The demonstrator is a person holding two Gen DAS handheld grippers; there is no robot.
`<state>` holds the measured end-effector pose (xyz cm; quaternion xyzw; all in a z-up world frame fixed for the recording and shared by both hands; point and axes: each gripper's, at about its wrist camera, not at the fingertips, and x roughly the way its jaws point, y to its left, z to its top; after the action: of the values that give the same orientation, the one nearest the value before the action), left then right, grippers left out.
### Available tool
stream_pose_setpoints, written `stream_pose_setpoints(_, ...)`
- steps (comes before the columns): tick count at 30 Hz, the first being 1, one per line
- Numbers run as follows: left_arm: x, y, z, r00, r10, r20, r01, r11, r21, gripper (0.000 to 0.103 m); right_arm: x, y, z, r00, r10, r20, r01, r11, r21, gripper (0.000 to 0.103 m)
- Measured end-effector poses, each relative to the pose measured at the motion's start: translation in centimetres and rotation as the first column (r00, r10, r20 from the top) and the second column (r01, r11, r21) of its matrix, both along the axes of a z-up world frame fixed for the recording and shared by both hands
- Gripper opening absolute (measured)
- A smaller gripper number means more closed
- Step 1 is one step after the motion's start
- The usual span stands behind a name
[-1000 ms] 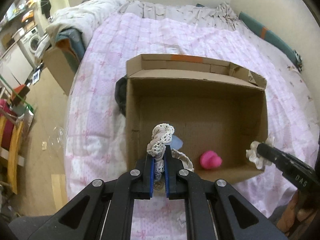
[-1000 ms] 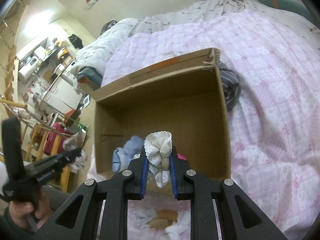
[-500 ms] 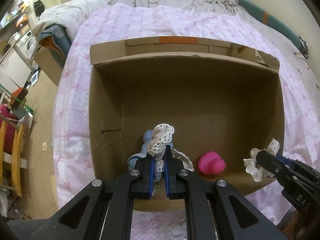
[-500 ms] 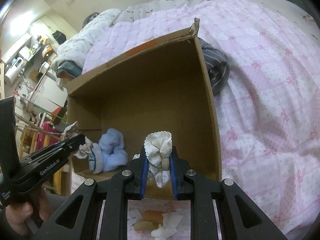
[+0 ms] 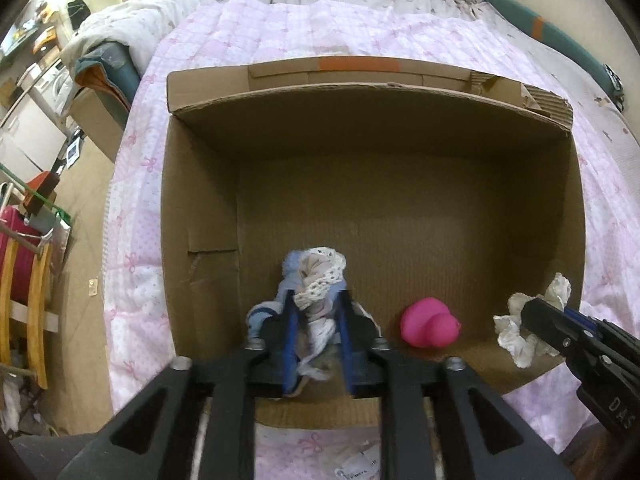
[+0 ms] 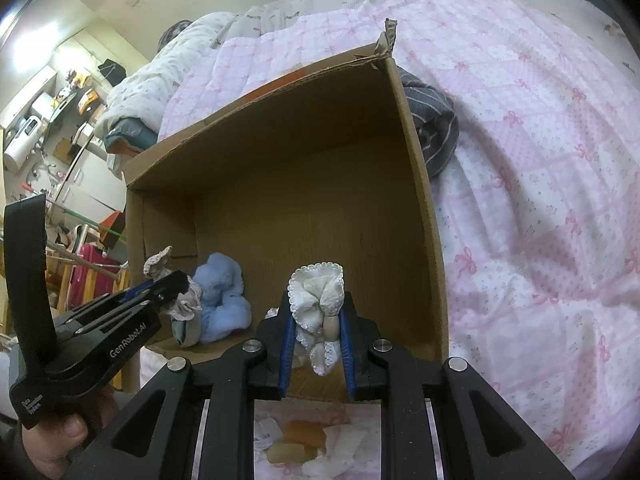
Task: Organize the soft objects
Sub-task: 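Move the scrunchie and tissue into the box and open both grippers, then withdraw both grippers from the box toward the white knotted cloth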
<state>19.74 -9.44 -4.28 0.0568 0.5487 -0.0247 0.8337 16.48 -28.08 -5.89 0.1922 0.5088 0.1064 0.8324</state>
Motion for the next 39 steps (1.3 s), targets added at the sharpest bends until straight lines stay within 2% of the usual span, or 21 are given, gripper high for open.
stream_pose_setpoints(2, -0.4, -0.2, 0.4, 1.0, 0.004, 0.009, -0.004, 1.0, -0.002, 0.056, 0.0, 0.0, 0.0, 1.0, 0.0, 0.001, 0.0, 1.0, 0.004, 0.021)
stream_pose_setpoints(4, -0.9, -0.4, 1.1, 0.999, -0.001, 0.045, 0.001, 1.0, 0.012, 0.07, 0.0, 0.0, 0.0, 1.0, 0.007, 0.005, -0.007, 1.0, 0.003, 0.021)
stream_pose_setpoints(7, -1.4, -0.8, 1.7, 0.997, -0.023, 0.069, 0.021, 0.999, 0.033, 0.07, 0.1, 0.1, 0.1, 1.0, 0.005, 0.009, -0.005, 1.0, -0.001, 0.021)
stream_pose_setpoints(16, -2.1, -0.5, 2.1, 0.997, -0.02, 0.068, 0.018, 0.999, 0.041, 0.07, -0.2, 0.0, 0.4, 0.999, 0.008, 0.045, -0.008, 1.0, 0.014, 0.022)
stream_pose_setpoints(19, -2.4, -0.3, 2.3, 0.998, -0.019, 0.068, 0.017, 0.999, 0.04, 0.07, -0.4, -0.3, 0.7, 0.998, -0.007, 0.064, 0.005, 0.999, 0.041, 0.045)
stream_pose_setpoints(20, -2.5, -0.3, 2.3, 0.998, -0.019, 0.068, 0.017, 0.999, 0.04, 0.07, -0.5, -0.5, 0.8, 0.998, -0.019, 0.067, 0.015, 0.999, 0.052, 0.068)
stream_pose_setpoints(21, -2.4, -0.3, 2.3, 0.997, -0.02, 0.069, 0.017, 0.999, 0.04, 0.07, -0.7, -0.8, 0.9, 0.996, -0.034, 0.077, 0.028, 0.997, 0.073, 0.077)
stream_pose_setpoints(39, -5.0, 2.5, 3.5, 0.997, 0.006, 0.082, -0.008, 1.0, 0.029, 0.07, -1.2, -1.1, 1.3, 0.996, -0.048, 0.069, 0.044, 0.997, 0.062, 0.077)
